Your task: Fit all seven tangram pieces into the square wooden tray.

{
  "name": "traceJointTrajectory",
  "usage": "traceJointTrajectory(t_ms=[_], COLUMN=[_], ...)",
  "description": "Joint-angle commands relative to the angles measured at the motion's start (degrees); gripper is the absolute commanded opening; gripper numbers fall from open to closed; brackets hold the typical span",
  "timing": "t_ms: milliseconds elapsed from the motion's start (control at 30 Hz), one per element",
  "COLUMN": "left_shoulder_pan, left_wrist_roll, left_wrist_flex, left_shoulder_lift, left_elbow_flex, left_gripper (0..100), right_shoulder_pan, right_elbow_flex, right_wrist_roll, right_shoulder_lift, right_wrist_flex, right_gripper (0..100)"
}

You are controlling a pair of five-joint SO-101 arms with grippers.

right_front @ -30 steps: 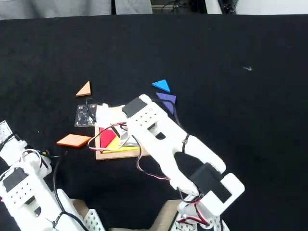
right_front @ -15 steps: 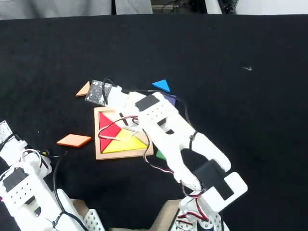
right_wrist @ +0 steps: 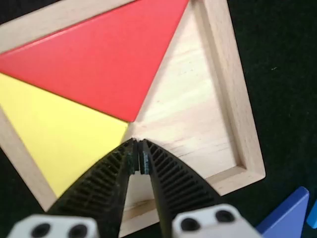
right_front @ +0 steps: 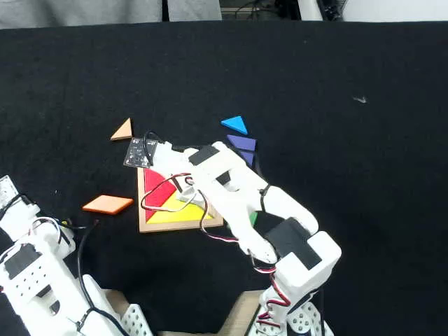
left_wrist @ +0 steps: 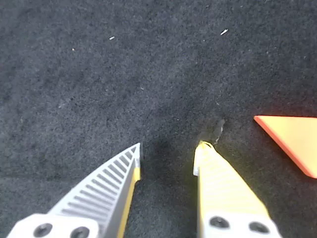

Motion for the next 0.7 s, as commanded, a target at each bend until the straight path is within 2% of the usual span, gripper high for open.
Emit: traceJointTrajectory(t_ms=[0,100,267,667], left_shoulder_pan=[0.66,0.66,0.66,0.31], left_wrist_roll=[0.53,0.53,0.53,0.53], left_wrist_flex=[-1.14,-1.14,-1.14,-3.16], left_shoulder_lift=[-0.88,-0.88,-0.88,-0.97], left_elbow_flex=[-0.66,-0.66,-0.66,-0.66], left_gripper=[19,19,19,19], right_shoulder_pan=[-2.55,-3.6,0.7,8.88], right_elbow_flex=[-2.95,-2.95,-3.47,4.09], right_wrist_roll=[0.88,0.88,0.44,-12.31], right_shoulder_lift=[-0.13,-0.22,-4.35,-29.23], right_wrist_flex=[2.29,2.29,2.29,2.2], right_gripper=[1.0,1.0,1.0,1.0])
